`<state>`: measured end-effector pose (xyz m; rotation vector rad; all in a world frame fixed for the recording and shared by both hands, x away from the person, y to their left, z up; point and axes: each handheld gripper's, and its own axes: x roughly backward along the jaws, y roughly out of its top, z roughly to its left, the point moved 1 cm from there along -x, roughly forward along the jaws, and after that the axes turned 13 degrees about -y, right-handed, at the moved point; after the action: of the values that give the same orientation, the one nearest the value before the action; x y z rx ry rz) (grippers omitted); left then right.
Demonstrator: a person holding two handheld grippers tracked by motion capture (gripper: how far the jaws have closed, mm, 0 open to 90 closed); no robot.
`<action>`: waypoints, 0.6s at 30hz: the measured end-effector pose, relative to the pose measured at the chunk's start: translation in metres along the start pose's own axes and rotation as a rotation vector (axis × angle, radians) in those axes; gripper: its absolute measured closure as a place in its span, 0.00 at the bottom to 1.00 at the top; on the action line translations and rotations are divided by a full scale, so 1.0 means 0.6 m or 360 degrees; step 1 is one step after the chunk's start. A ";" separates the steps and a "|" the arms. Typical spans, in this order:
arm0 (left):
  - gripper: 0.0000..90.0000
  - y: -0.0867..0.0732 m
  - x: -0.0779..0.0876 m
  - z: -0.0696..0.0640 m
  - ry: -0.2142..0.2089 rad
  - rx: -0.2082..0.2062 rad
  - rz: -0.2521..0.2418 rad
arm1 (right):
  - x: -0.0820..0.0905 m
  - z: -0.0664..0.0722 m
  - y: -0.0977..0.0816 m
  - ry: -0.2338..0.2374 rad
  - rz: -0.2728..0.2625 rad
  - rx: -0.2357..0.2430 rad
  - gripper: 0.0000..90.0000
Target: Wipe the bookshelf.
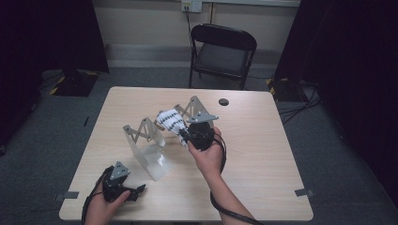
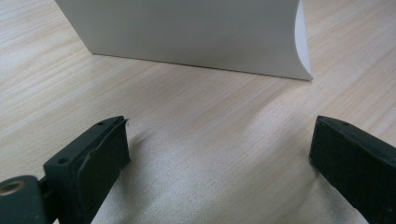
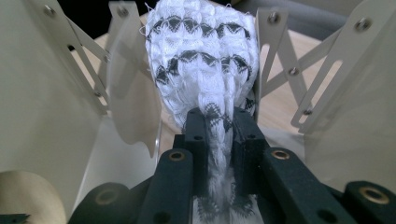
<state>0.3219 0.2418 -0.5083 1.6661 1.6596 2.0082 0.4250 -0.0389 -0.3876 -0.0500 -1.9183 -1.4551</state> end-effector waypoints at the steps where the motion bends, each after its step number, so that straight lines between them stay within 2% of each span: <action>1: 0.05 0.000 0.000 0.000 -0.0001 0.0000 0.0000 | -0.012 0.005 -0.012 0.0013 0.0034 0.0007 0.88; 4: 0.05 0.000 0.000 0.000 -0.0004 0.0001 0.0000 | -0.024 0.008 -0.026 0.0015 0.0071 0.0016 0.88; 5: 0.05 0.000 0.000 0.000 -0.0004 0.0000 0.0002 | -0.038 0.010 -0.044 0.0014 0.0120 0.0019 0.88; 7: 0.05 0.000 0.000 0.000 -0.0004 0.0000 0.0001 | -0.046 0.010 -0.055 -0.0004 0.0147 0.0038 0.88; 10: 0.05 0.000 0.000 0.000 -0.0004 0.0001 0.0001 | -0.059 0.007 -0.076 -0.0010 0.0197 0.0026 0.88; 12: 0.05 0.000 0.000 0.000 -0.0004 0.0000 0.0001 | -0.062 0.005 -0.083 -0.0015 0.0215 0.0018 0.88; 16: 0.04 0.000 0.000 0.000 -0.0001 -0.0001 0.0004 | -0.069 0.000 -0.116 0.0000 0.0282 0.0023 0.87; 18: 0.04 0.001 -0.001 0.000 -0.0003 -0.0002 0.0003 | -0.070 0.000 -0.121 0.0001 0.0290 0.0031 0.87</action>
<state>0.3225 0.2412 -0.5084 1.6691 1.6565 2.0074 0.4247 -0.0494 -0.4708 -0.2099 -1.8747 -1.3145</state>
